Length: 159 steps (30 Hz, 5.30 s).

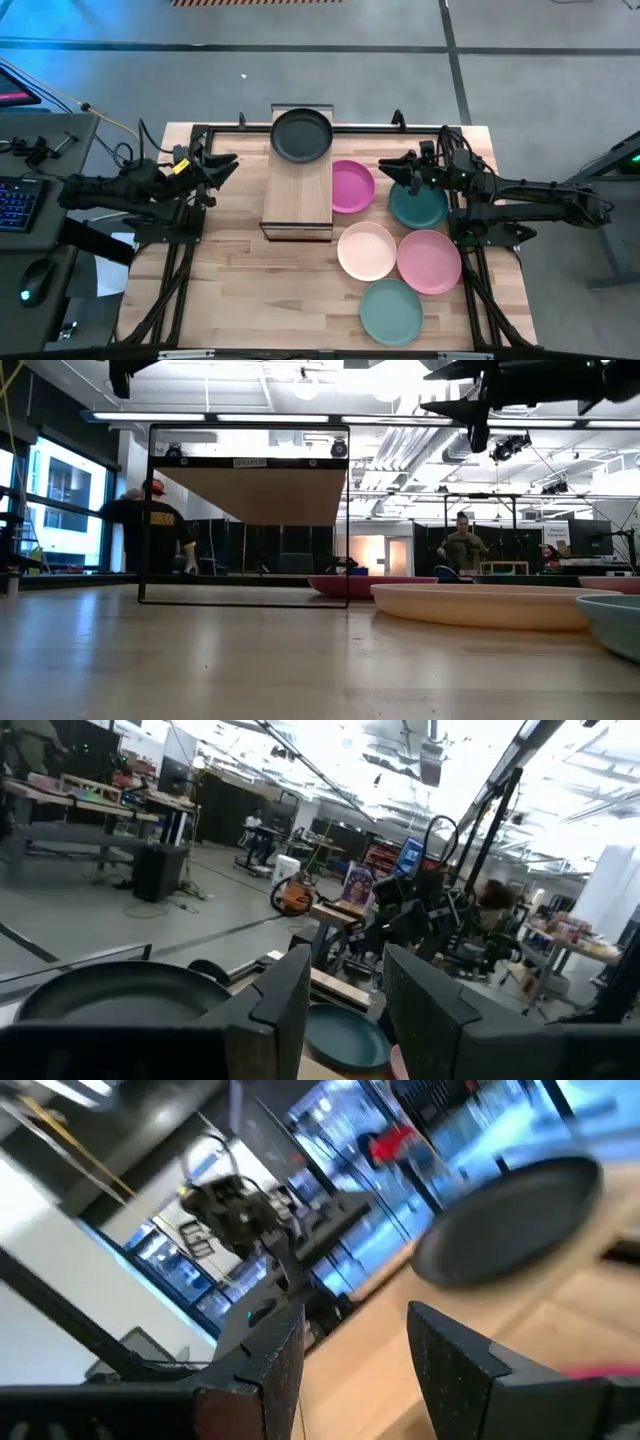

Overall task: Place and stack plates onto a shelf
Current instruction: Stack the pink plate on top of the black plate on the shelf

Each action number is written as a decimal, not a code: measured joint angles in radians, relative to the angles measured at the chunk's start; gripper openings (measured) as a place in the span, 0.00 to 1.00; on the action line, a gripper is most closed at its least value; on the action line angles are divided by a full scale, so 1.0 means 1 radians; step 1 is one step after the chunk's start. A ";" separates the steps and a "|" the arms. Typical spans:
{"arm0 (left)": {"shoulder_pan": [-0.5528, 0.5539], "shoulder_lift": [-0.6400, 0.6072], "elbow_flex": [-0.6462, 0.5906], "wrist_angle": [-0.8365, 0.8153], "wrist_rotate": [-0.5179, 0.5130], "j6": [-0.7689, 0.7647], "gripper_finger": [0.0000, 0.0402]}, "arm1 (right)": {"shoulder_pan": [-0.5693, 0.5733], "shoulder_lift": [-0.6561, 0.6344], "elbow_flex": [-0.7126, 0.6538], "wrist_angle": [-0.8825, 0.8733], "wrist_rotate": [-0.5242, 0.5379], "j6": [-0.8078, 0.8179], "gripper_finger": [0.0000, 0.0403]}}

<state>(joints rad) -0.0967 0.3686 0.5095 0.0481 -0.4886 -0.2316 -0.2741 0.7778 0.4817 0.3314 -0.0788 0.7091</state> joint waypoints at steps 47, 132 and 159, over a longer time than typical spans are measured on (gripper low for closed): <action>-0.002 0.058 0.000 0.001 -0.046 -0.002 0.29 | -0.221 0.933 0.414 -0.706 0.024 0.076 0.03; -0.002 0.058 0.000 0.001 -0.080 -0.001 0.29 | -0.280 1.077 1.159 -0.858 -0.061 0.129 0.00; -0.002 0.058 0.000 0.000 -0.081 -0.001 0.29 | -0.272 1.077 1.159 -0.854 -0.036 0.096 0.07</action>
<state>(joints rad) -0.0986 0.4271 0.5095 0.0483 -0.5692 -0.2325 -0.5457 1.8545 1.6405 -0.5228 -0.1143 0.8053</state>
